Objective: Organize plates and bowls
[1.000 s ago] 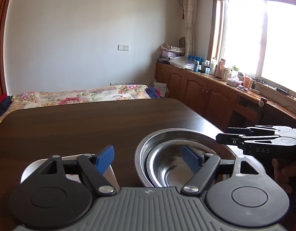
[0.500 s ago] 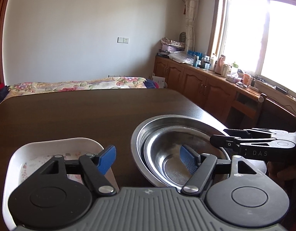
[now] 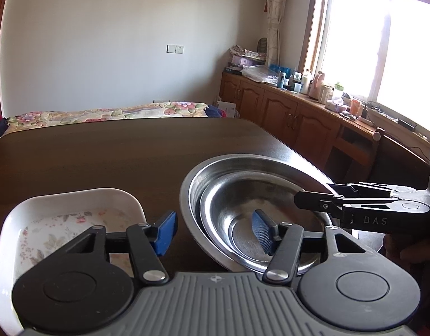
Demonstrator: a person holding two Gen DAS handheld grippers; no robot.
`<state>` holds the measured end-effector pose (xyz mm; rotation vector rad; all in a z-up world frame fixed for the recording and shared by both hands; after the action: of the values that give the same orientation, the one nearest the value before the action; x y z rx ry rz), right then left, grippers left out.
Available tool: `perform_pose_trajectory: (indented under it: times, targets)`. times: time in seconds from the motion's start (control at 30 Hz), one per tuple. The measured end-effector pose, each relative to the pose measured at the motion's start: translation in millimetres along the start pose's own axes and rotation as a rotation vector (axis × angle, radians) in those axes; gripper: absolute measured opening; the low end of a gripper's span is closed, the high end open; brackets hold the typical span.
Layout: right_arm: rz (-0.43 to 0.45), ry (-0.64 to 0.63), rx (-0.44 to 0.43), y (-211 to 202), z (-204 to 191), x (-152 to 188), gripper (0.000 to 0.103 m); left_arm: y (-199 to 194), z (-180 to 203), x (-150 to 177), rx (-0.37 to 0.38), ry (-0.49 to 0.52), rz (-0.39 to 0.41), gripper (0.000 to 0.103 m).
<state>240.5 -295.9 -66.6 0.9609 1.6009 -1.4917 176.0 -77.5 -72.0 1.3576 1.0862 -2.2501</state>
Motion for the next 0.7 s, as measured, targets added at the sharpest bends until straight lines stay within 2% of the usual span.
perform_pose_trajectory:
  times: [0.5, 0.63, 0.7]
  targets:
    - [0.0, 0.013, 0.001, 1.9, -2.0, 4.6, 0.053, 5.8, 0.1, 1.7, 0.003, -0.005, -0.011, 0.061]
    - [0.002, 0.013, -0.002, 0.1, -2.6, 5.7, 0.046, 7.4, 1.5, 2.3, 0.006, -0.004, -0.014, 0.056]
    - [0.008, 0.014, 0.003, -0.4, -2.0, 5.4, 0.039, 7.9, 1.9, 2.2, 0.001, -0.005, -0.013, 0.055]
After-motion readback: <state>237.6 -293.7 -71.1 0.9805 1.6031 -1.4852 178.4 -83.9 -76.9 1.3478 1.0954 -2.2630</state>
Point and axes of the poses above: each gripper's, at about its wrist camera, not at the fingertips, and y roughly the way its jaws point, z to its right, x to its underside, the point moved 8 cm from there along y, roughly the way its jaws point, and after that the axes turned 15 degrees about x, right-handed, at the moved point
